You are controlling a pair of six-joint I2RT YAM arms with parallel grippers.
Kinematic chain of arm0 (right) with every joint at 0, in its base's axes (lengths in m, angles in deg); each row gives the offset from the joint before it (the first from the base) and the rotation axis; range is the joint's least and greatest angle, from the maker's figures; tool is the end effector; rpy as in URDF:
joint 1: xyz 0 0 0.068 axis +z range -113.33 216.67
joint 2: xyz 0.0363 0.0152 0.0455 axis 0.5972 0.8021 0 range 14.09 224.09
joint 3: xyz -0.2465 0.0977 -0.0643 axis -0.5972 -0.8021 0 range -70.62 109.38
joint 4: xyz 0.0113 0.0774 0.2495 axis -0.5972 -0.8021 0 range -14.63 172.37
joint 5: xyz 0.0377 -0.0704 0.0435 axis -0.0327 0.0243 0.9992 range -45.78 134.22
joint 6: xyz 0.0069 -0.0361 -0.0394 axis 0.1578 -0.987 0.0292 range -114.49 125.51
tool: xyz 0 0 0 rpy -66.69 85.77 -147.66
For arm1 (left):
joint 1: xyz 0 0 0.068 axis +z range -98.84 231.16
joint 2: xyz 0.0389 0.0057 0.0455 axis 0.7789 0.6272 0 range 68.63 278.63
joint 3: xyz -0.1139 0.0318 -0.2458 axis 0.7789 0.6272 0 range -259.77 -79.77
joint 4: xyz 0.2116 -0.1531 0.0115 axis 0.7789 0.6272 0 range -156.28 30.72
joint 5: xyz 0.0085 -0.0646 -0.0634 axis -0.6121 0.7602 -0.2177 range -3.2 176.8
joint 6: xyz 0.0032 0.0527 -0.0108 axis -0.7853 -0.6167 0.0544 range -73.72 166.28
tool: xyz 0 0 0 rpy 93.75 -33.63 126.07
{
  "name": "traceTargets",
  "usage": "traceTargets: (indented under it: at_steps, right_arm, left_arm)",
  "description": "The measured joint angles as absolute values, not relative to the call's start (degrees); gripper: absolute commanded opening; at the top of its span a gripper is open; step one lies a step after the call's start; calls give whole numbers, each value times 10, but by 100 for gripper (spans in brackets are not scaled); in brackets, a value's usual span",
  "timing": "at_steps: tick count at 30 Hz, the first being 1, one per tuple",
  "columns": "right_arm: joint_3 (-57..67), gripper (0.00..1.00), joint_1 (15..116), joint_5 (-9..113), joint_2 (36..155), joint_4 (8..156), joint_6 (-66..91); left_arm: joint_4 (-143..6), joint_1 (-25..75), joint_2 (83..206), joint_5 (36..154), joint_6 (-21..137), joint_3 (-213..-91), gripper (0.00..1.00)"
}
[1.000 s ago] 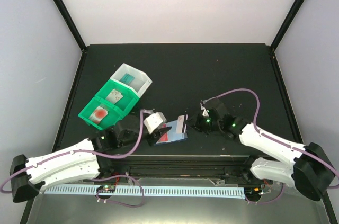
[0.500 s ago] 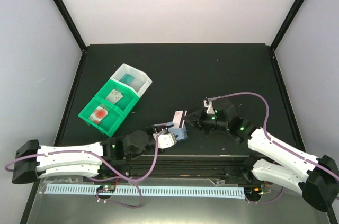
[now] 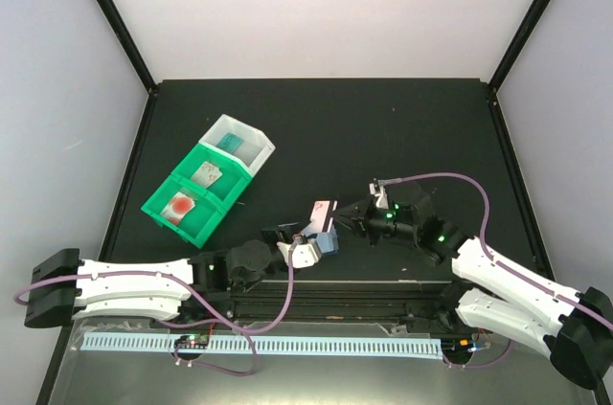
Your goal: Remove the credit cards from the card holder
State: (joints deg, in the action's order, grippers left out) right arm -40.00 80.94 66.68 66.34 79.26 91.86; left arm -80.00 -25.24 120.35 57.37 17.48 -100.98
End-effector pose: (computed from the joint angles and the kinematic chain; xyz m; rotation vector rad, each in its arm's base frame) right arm 0.1376 0.1530 0.2430 0.5967 2.4304 1.6501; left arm 0.0636 -0.1889 0.2177 1.2118 1.3667 -0.1065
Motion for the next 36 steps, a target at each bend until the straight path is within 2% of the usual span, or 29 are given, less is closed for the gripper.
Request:
traceTargets:
  at_steps: [3,7,14,16,20,26,32,36]
  right_arm:
    - [-400,1,809,670,663,798,923]
    - [-402,1,809,672,663,803,930]
    - [-403,2,809,671,663,804,934]
    - [-407,11,809,669,661,806,934]
    - [-421,43,809,662,654,810,927]
    - [-431,74,809,639,625,799,899]
    - [-435,98,809,613,580,791,856]
    - [-436,100,809,604,559,784,826]
  left_arm:
    - [-805,-254,1203,570,166,-1007,26]
    - [-810,-254,1204,566,159,-1005,2]
    - [-810,-255,1204,560,152,-1004,2]
    - [-810,-255,1204,556,157,-1004,2]
    - [-801,-250,1195,548,195,-1004,2]
    - [-753,-223,1158,547,290,-1004,2]
    - [-664,-162,1111,579,412,-1025,1]
    - [-594,-90,1082,625,490,-1072,2]
